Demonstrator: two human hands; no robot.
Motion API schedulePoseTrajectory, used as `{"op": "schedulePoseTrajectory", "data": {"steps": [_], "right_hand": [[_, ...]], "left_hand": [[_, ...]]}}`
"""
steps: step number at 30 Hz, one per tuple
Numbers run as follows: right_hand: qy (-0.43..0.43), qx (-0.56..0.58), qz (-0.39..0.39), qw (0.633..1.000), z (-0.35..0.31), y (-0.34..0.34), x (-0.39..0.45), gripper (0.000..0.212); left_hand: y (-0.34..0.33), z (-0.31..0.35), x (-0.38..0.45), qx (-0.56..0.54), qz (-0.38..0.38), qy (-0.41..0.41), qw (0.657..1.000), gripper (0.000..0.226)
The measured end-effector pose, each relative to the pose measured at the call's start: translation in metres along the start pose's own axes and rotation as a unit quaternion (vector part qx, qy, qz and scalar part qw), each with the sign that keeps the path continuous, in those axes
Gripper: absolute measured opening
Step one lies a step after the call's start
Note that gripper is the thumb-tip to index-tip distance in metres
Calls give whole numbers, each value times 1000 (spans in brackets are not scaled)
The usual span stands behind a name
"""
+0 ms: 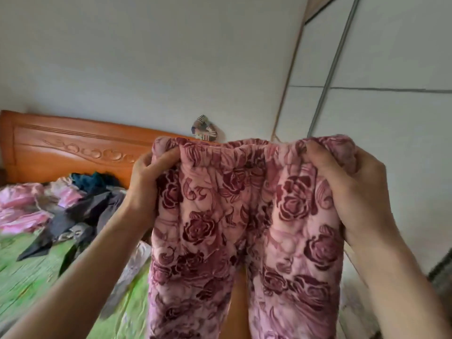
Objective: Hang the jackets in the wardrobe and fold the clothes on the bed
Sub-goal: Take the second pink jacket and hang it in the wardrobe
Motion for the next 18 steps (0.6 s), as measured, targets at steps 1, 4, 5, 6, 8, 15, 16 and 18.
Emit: {"op": "schedulePoseTrajectory", "data": {"steps": [1,4,5,6,8,15,16,18], "right_hand": [[3,-14,13,1000,-5,15,-9,20],[19,-86,52,995,-25,57,-39,27],[27,-113,65,991,-33,69,-49,26],[37,-134,79,987,-42,80,-60,24],[51,-155,106,981,-55,101,-82,21],[2,-157,175,972,-62,188,-134,18],[-8,-156,185,970,-60,200,-142,18],[-21,-155,208,966,-58,223,-158,18]], "left_hand": [[-17,-3,-5,-7,-16,3,1000,20],[-61,-9,-23,-23,-56,10,998,25],[-72,-10,-29,-29,-67,14,997,25],[-83,-10,-34,-36,-77,16,996,24],[-101,-10,-46,-36,-94,14,995,22],[-169,-13,-101,12,-168,-14,986,32],[-178,-13,-108,31,-183,-31,982,34],[-196,-10,-122,64,-209,-71,973,31]]}}
Point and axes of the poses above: each hand's wrist, its own x-axis towards the middle knuckle, its own y-axis out of the back of the hand, z = x × y, the point moved 7 cm from there along x, towards the middle knuckle, and after that the axes turned 9 degrees about -y, right-handed, at the moved point
